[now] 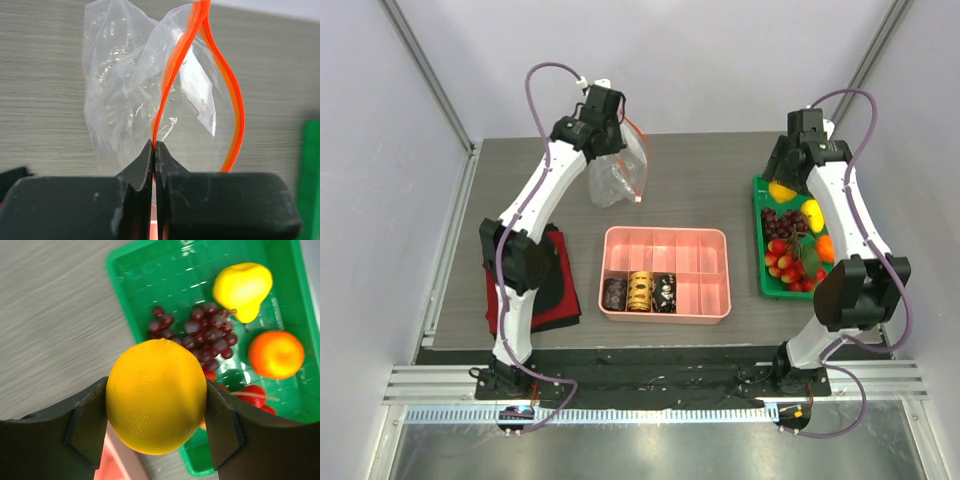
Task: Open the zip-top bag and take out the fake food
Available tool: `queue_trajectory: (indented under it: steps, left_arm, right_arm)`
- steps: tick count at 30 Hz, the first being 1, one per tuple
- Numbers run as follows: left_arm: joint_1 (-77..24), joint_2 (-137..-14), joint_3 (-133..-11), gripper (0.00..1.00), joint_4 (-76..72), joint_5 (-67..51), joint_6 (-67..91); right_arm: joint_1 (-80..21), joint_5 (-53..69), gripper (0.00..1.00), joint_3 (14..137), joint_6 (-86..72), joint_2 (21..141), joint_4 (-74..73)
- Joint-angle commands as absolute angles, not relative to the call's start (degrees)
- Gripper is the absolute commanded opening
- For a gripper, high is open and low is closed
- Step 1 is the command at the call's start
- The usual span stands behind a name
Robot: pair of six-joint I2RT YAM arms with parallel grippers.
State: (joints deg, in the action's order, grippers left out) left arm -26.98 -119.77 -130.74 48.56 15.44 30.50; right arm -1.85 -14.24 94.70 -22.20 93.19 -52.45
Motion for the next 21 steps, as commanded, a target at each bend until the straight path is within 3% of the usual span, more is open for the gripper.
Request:
queue_trajectory:
  steps: [1,5,7,10,12,13,16,21]
  left_arm:
    - [-27.25,-124.89,-131.67,0.00,50.98,17.85,23.56]
    - [-27.16,-124.72,-127.45,0.01,45.19,15.39,22.06]
    - [-26.98,-124.72,-127.53,0.07,43.95,13.37,21.97]
    - [-26.98,-123.58,-128.32,0.37,44.03,11.96,23.10]
    - [-26.98,-122.35,-128.32,0.50,44.12,10.90,23.90]
    - [-26.98,-120.52,-128.06,0.65,44.12,10.46,25.30]
    - [-26.98,-117.34,-126.22,0.82,43.95,8.97,27.41]
    - [-27.16,-109.44,-122.88,0.89,42.02,2.05,33.65]
  right_arm:
    - [-1.23,-20.83,0.08,96.67,-17.93,99.22,-51.68]
    - [-0.79,-20.65,0.12,100.02,-17.05,104.58,-51.50]
    - [-0.70,-20.30,0.14,100.90,-16.96,106.34,-51.50]
    - [0.97,-19.08,0.36,101.77,-15.12,108.80,-51.33]
    - [1.32,-19.25,0.43,101.69,-13.98,109.60,-51.68]
    - [1.41,-20.03,0.51,101.52,-13.71,110.12,-51.77]
    - [1.58,-21.79,0.69,101.16,-13.01,110.83,-51.68]
    - [1.58,-24.52,0.95,102.30,-12.92,111.62,-52.90]
